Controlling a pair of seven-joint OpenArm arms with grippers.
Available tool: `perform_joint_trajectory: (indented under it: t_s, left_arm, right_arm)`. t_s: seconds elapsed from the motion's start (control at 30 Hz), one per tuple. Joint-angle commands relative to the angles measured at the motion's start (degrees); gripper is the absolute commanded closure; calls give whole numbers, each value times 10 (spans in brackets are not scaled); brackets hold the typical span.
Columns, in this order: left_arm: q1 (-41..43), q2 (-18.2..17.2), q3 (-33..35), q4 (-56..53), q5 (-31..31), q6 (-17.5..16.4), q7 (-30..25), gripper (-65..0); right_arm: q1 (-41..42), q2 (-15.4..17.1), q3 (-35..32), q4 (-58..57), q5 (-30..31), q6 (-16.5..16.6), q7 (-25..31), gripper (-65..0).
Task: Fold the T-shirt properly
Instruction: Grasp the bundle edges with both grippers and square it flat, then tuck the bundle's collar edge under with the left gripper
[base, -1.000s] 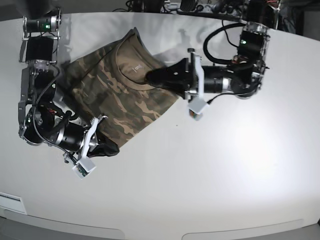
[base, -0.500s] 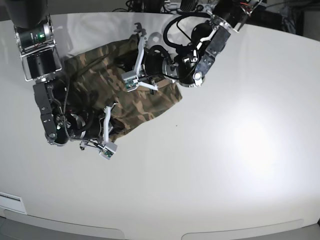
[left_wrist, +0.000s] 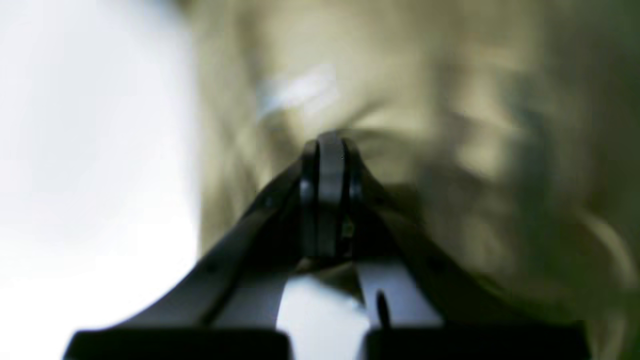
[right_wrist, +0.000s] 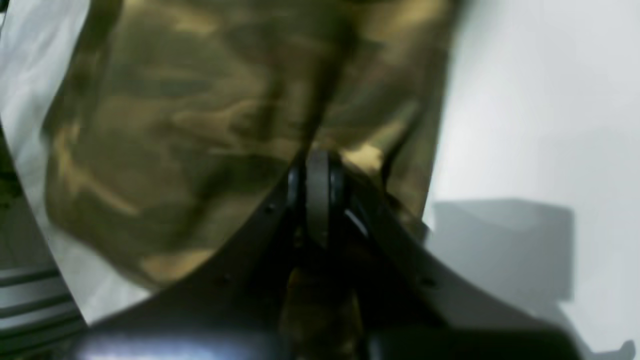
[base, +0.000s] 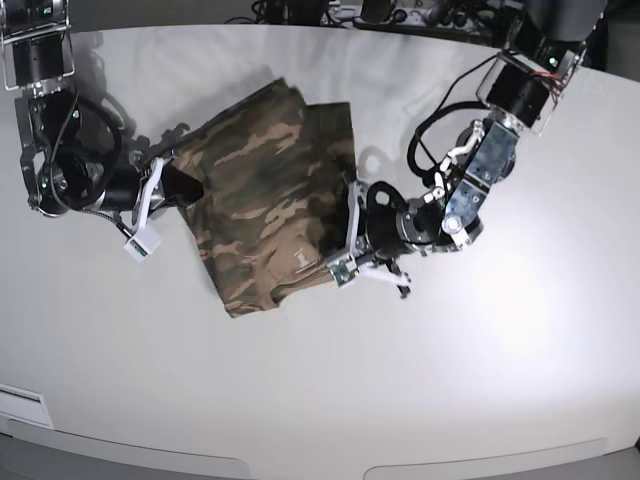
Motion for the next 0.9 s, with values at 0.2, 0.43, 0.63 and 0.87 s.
perform_joint_trajectory:
  t_s: [0.2,0.43,0.63,0.87]
  left_arm:
    - [-63,43,-4,10,21,31,-36,0]
    - [-96,33,-35,15,33,109,117,0]
    - [-38,20,-144,15,-111,188,178,0]
    - [54,63,-180,10,-129,171,147,0]
  right_arm:
    - [-64,-54,125,150,6,3,0,0]
    - [-64,-62,214,214,-77,3,0,0]
    - [-86,-62,220,213,-135,2,7,0]
    - [-146,-63,220,213,-127,3,17,0]
